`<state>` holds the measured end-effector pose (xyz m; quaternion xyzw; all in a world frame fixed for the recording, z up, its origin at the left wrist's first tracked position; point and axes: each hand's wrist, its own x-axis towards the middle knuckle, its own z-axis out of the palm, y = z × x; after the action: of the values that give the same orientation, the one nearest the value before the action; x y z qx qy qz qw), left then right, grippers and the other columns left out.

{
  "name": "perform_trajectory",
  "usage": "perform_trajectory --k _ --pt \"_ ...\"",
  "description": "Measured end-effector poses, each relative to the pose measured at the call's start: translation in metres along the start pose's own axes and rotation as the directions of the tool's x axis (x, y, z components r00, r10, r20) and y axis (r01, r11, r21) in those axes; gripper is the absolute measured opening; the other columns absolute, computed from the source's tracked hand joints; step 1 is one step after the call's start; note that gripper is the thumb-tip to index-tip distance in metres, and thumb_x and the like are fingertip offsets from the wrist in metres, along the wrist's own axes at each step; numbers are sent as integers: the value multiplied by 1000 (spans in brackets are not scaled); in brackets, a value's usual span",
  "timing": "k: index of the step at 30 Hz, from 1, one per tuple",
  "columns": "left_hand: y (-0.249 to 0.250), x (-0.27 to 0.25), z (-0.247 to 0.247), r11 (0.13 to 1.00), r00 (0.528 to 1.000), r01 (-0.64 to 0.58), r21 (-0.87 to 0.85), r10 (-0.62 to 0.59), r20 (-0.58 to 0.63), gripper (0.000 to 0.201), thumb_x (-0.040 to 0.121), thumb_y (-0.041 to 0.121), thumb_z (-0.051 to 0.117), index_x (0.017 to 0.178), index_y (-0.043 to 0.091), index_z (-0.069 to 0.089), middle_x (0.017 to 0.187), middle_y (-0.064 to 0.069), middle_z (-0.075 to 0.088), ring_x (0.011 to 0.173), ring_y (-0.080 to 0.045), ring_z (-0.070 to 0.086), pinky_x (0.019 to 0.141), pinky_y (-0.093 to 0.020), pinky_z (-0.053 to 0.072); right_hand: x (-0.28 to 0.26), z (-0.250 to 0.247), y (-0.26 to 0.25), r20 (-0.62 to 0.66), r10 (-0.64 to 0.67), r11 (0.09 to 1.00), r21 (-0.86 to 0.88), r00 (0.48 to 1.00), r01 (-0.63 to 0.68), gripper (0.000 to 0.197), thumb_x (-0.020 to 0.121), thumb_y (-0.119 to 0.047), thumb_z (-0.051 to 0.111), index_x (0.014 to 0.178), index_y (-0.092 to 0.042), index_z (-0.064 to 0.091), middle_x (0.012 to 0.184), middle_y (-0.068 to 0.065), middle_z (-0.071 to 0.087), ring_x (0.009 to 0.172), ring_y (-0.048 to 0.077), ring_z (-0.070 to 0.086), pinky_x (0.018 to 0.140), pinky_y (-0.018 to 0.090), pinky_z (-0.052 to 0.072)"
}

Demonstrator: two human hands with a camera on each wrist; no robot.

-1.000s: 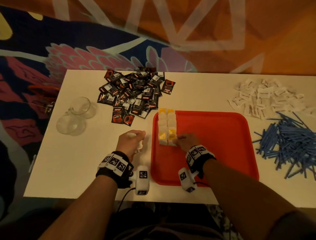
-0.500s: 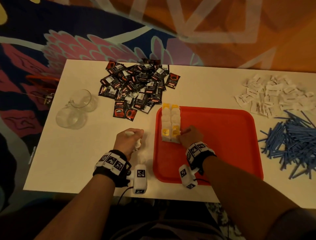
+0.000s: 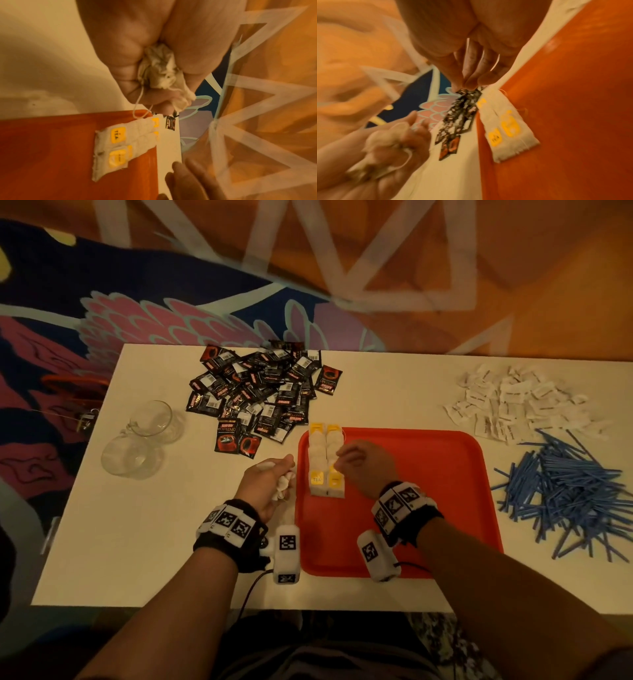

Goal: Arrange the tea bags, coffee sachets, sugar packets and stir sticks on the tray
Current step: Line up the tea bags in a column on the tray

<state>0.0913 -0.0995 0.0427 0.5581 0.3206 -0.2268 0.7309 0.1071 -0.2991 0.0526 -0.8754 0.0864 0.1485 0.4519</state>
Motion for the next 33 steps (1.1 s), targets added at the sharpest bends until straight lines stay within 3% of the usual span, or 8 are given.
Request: perform_trajectory --k 7,11,15,19,21,24,28,33 --pt "34 -25 30 987 965 115 -113 -83 249 22 98 24 57 103 4 63 68 -8 63 54 -13 61 35 -14 38 -16 -24 -50 204 -381 906 -110 902 408 24 78 -28 81 99 -32 72 87 -23 59 77 -4 54 65 5 39" --pt "48 -36 40 971 934 184 -153 -124 336 35 88 28 63 115 7 57 67 -8 65 59 -16 70 34 -13 39 -14 -32 -61 135 -415 900 -83 900 428 13 78 -26 80 89 -29 75 87 -15 63 77 1 58 69 14 41" --pt "61 -50 46 950 918 234 -206 -146 370 23 100 29 51 98 8 60 65 -10 65 49 -14 68 35 -12 40 -15 -44 -70 154 -389 911 -83 908 404 6 79 -25 79 82 -25 74 88 -11 68 78 -1 59 69 10 38" --pt "64 -54 45 903 910 252 -349 -97 404 23 90 25 58 101 5 62 77 -16 70 61 -21 72 41 -17 51 -14 -55 -80 81 -363 925 146 928 350 16 85 -12 72 77 -25 65 86 -2 73 80 8 67 75 23 53" --pt "61 -51 42 877 917 248 -410 -77 391 29 89 24 59 107 1 61 81 -16 69 64 -23 72 42 -22 54 -13 -62 -86 40 -337 917 240 941 318 22 87 -7 67 78 -24 58 79 2 71 71 19 65 71 37 55" --pt "56 -46 41 877 931 193 -440 -23 363 22 83 19 61 102 7 62 81 -12 68 61 -21 71 42 -23 54 -11 -71 -95 5 -302 909 302 953 287 23 88 -2 63 78 -22 57 70 4 67 62 22 61 68 44 54" --pt "52 -43 42 958 959 64 -281 19 283 11 90 17 57 99 11 57 65 -3 62 41 -8 54 35 -16 41 -10 -79 -102 -32 -277 909 315 960 273 26 89 0 61 79 -24 58 70 1 66 65 19 61 68 42 57" --pt "57 -39 42 984 991 -73 -163 91 102 13 101 10 51 106 9 63 58 2 64 39 -6 49 35 -16 36 -10 -86 -104 -34 -282 920 275 959 280 25 90 -1 60 80 -24 59 71 -2 67 56 14 59 59 33 53"
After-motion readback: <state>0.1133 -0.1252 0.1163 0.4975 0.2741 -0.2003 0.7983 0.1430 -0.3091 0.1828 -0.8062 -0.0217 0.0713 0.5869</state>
